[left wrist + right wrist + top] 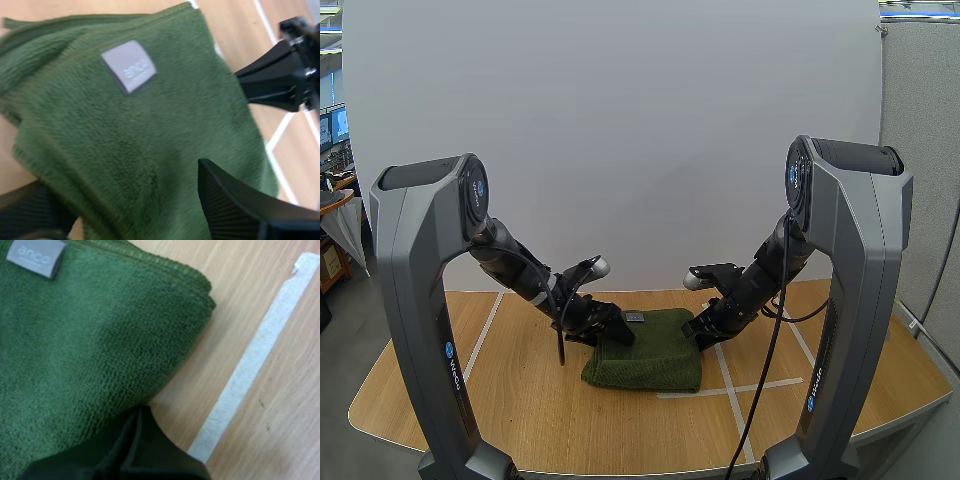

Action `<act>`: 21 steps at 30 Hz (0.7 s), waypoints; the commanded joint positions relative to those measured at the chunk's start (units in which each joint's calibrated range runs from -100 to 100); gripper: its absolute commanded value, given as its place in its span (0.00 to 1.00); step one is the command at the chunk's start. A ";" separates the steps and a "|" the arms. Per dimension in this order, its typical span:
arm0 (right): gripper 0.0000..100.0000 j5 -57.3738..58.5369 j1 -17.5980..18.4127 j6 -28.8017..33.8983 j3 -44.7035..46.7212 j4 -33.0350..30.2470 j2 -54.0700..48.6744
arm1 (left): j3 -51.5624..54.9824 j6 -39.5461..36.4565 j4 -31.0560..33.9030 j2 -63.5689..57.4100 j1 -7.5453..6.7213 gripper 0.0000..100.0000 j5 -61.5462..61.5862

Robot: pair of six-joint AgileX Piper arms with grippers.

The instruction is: Fold the towel

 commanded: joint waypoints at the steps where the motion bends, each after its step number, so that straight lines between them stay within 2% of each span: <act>1: 0.00 1.20 0.17 -0.10 0.24 -1.37 0.66 | 0.14 -0.18 -1.95 4.31 -1.76 1.00 3.01; 6: 0.00 1.20 0.17 -0.10 0.24 -1.37 0.66 | -0.32 1.62 -5.85 4.68 -2.91 1.00 7.60; 15: 0.00 1.57 0.17 0.73 0.24 -1.37 0.66 | -3.40 1.40 -8.35 5.28 -5.59 1.00 11.76; 20: 0.00 1.73 0.17 0.95 0.24 -1.37 0.66 | -3.40 1.50 -9.48 5.28 -5.73 1.00 11.93; 21: 0.00 1.73 0.17 0.95 0.24 -1.37 0.66 | -3.40 1.50 -9.61 5.28 -5.73 0.97 12.05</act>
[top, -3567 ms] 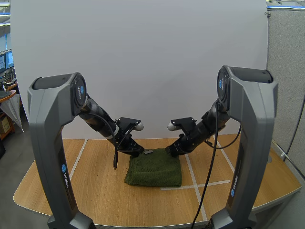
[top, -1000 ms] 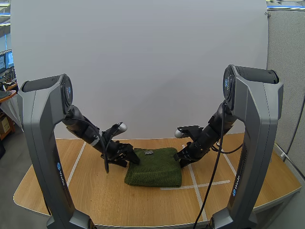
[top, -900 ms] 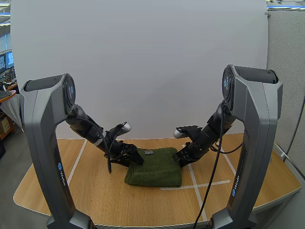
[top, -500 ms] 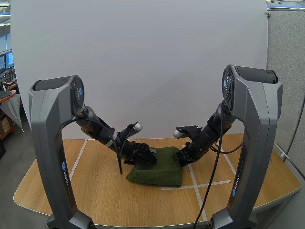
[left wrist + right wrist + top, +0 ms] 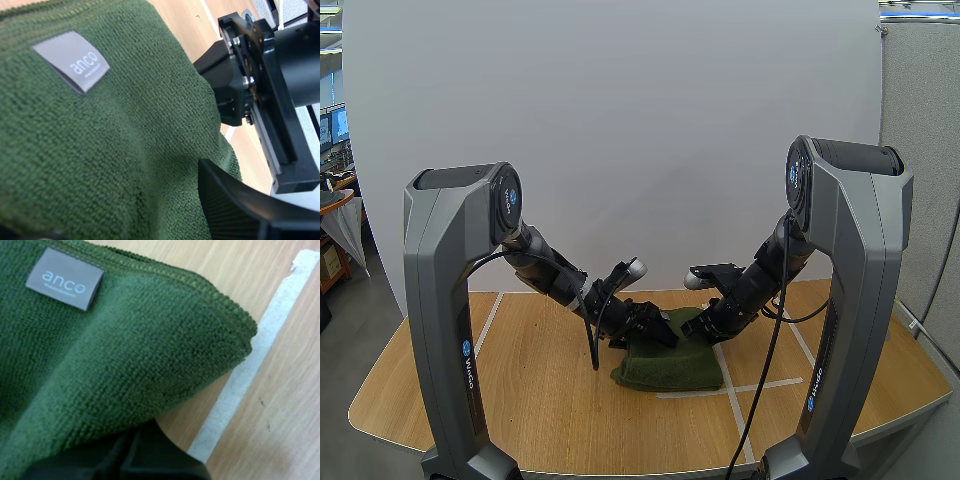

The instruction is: Fold the towel

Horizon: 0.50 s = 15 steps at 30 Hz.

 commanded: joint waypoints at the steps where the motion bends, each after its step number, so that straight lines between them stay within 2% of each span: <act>1: 0.00 1.63 0.17 0.40 0.24 -1.37 0.66 | -0.30 0.40 -2.20 0.25 -0.63 0.92 2.88; 5: 0.00 1.63 0.17 0.40 0.24 -1.37 0.66 | -0.30 0.77 -3.40 0.25 -0.63 0.62 3.08; 7: 0.00 1.63 0.17 0.40 0.24 -1.37 0.66 | -0.30 1.04 -4.18 0.25 -0.63 0.42 3.08; 10: 0.00 1.63 0.17 0.40 0.24 -1.37 0.66 | -0.30 1.36 -5.01 0.25 -0.63 0.06 3.08; 11: 0.00 1.63 0.17 0.40 0.24 -1.37 0.66 | -0.30 1.96 -5.01 0.25 -0.63 0.00 3.08; 15: 0.00 1.63 0.17 0.62 0.24 -1.37 -1.04 | -0.30 1.96 -4.32 0.25 -0.09 0.00 4.95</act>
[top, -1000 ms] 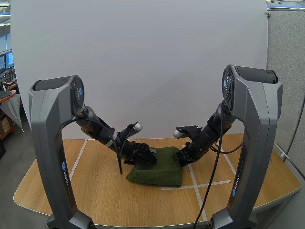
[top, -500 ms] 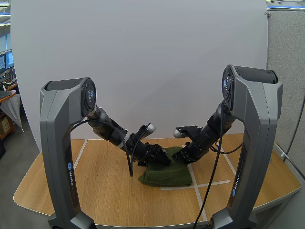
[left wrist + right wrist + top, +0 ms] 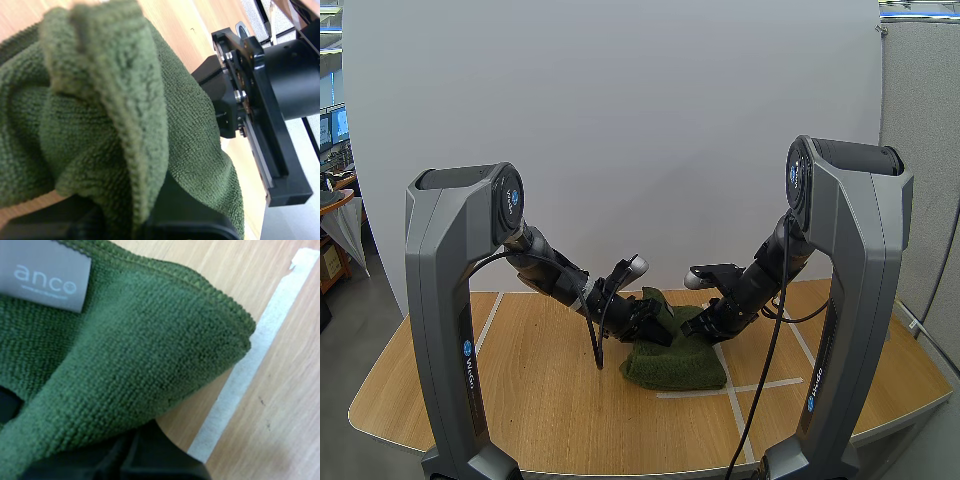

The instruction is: Fold the towel

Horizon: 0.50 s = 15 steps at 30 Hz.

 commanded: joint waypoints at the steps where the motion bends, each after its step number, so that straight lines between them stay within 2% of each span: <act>1: 0.00 1.50 0.17 0.26 0.24 -1.37 -1.54 | -0.46 1.34 -1.12 -0.17 0.39 0.00 5.49; 4: 0.00 3.09 -0.05 0.60 0.24 -1.37 -4.94 | -1.52 1.22 0.48 -0.17 1.75 0.00 5.49; 9: 0.00 6.21 -1.29 1.42 0.24 -1.51 -10.02 | -4.99 -2.57 2.43 -0.61 6.20 0.00 5.49; 15: 0.00 7.89 -2.70 1.66 0.24 -3.13 -13.35 | -8.22 -4.52 12.66 -6.16 11.28 0.00 5.49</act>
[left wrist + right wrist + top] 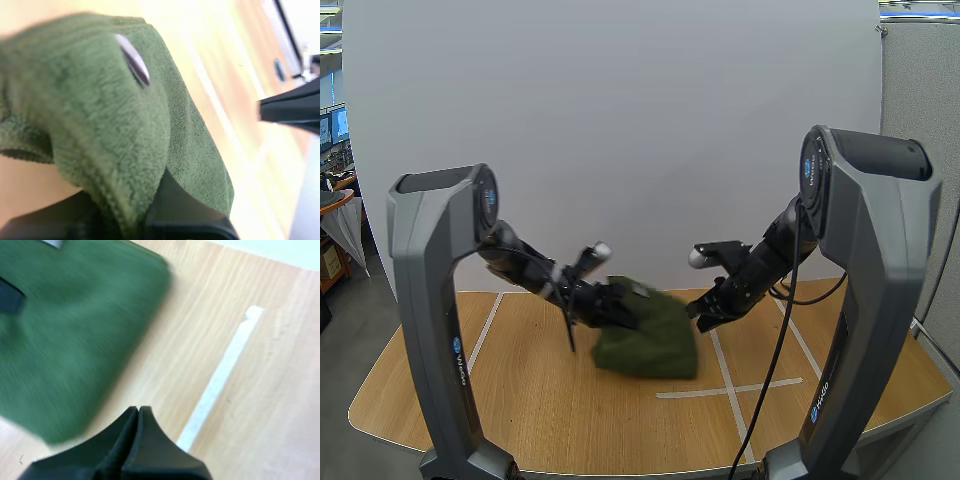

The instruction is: Fold the towel

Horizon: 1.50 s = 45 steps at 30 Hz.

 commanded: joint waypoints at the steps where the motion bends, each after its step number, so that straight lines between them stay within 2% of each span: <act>1: 0.00 3.57 -1.52 0.58 0.10 -2.45 -3.63 | -3.59 -2.28 10.03 -6.68 4.66 0.00 1.85; 3: 0.00 4.97 -1.73 0.58 0.10 -2.84 -3.63 | -4.59 -2.70 13.52 -8.94 6.24 0.00 1.85; 4: 0.00 5.24 -1.71 0.58 0.10 -2.84 -3.63 | -4.88 -2.69 14.28 -9.19 6.41 0.00 1.85; 5: 0.00 5.67 -1.71 0.58 0.10 -2.95 -3.63 | -5.73 -2.95 16.74 -11.06 7.83 0.00 1.85; 6: 0.00 5.92 -1.71 0.58 0.10 -2.96 -3.63 | -5.76 -2.96 17.04 -11.30 8.01 0.00 1.85; 8: 0.00 6.71 -1.71 0.80 0.10 -2.96 -3.63 | -7.33 -2.96 20.93 -13.77 10.17 0.00 1.85; 9: 0.00 6.71 -1.71 0.80 0.10 -2.96 -3.63 | -8.68 -2.96 24.00 -15.56 12.17 0.00 1.85; 12: 0.00 6.87 -1.71 0.91 0.10 -2.96 -3.63 | -11.33 -2.48 27.94 -16.40 14.67 0.00 1.85; 17: 0.00 9.71 -1.71 1.72 0.10 -2.96 -4.05 | -14.90 0.06 31.06 -16.40 18.49 0.00 1.85; 19: 0.00 11.09 -1.71 1.72 0.23 -2.84 -4.91 | -15.84 1.61 31.82 -16.40 19.60 0.00 1.85; 26: 0.00 14.96 -1.71 3.19 0.23 -2.95 -13.39 | -18.69 4.99 33.59 -14.67 21.31 0.00 1.85; 34: 0.00 20.06 -1.71 7.99 0.23 -8.01 -26.05 | -24.77 6.80 35.85 -7.04 21.33 0.00 1.85; 45: 0.00 26.22 -1.71 13.06 0.23 -9.88 -37.82 | -34.12 9.56 40.72 2.25 21.33 0.00 1.85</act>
